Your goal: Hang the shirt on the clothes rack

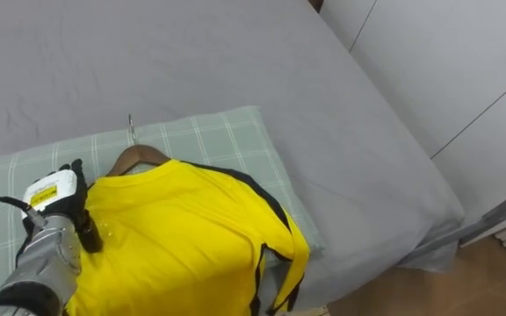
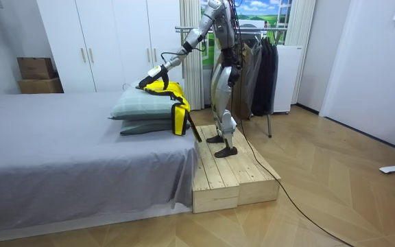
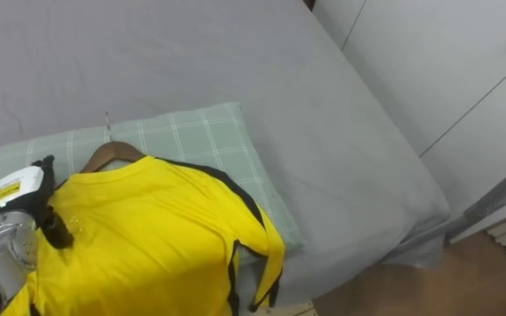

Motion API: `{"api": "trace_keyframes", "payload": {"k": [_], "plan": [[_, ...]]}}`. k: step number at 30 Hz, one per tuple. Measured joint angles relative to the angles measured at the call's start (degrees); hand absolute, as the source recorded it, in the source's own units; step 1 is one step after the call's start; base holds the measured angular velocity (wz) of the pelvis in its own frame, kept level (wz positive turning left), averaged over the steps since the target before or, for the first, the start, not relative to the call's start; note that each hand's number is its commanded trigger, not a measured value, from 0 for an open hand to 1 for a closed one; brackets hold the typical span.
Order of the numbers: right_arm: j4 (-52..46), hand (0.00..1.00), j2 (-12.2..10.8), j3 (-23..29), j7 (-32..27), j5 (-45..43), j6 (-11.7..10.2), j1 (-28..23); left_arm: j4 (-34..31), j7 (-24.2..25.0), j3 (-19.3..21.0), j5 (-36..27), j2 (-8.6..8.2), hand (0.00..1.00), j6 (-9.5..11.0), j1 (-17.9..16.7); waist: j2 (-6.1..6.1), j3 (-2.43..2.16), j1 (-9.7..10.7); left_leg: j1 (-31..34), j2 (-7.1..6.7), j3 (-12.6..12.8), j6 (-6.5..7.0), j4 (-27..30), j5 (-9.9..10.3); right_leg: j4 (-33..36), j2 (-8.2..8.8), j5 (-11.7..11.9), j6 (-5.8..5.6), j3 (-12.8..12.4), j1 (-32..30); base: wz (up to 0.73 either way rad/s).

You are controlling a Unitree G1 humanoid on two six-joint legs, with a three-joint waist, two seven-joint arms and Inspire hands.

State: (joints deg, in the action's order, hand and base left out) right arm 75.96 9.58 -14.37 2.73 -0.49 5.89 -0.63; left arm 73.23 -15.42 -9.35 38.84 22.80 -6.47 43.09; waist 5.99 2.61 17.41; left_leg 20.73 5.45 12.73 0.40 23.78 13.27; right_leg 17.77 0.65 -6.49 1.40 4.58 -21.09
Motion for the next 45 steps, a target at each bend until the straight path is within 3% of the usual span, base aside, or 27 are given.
{"api": "trace_keyframes", "payload": {"k": [18,24,28,45], "plan": [[0.0,0.0,0.0,0.0,0.5,-2.3,-0.3,0.1,0.0,2.3,0.1,0.0,0.96,1.0,-0.1,0.4,-0.3,0.19,0.4,0.0,-0.03,0.0,0.0,0.0,0.0,0.0,0.06,0.0,-0.02,0.1,0.1,0.0],[0.0,0.0,0.0,-0.1,1.2,-2.4,-0.4,0.1,0.0,2.6,-0.3,0.1,0.92,1.0,-0.1,0.4,-0.71,0.46,0.7,-0.1,0.0,0.5,0.17,-0.1,-0.1,0.0,0.19,0.0,-0.02,0.2,0.3,0.0],[0.0,0.0,0.0,-0.1,1.7,-2.3,-0.4,0.1,0.0,2.7,-2.2,0.1,0.92,1.0,-0.1,0.4,-0.81,0.43,0.7,-0.2,0.24,1.5,0.24,-0.1,-0.1,-0.1,0.23,0.0,-0.05,0.2,0.3,0.0],[-0.1,0.0,0.0,-0.1,2.4,-4.7,-0.4,0.1,-0.1,4.9,-2.2,0.1,0.82,1.0,-0.1,0.4,-1.18,0.31,0.7,-0.7,0.85,3.3,0.26,0.0,-0.2,0.0,0.16,0.0,-0.05,0.1,0.6,0.0]]}}
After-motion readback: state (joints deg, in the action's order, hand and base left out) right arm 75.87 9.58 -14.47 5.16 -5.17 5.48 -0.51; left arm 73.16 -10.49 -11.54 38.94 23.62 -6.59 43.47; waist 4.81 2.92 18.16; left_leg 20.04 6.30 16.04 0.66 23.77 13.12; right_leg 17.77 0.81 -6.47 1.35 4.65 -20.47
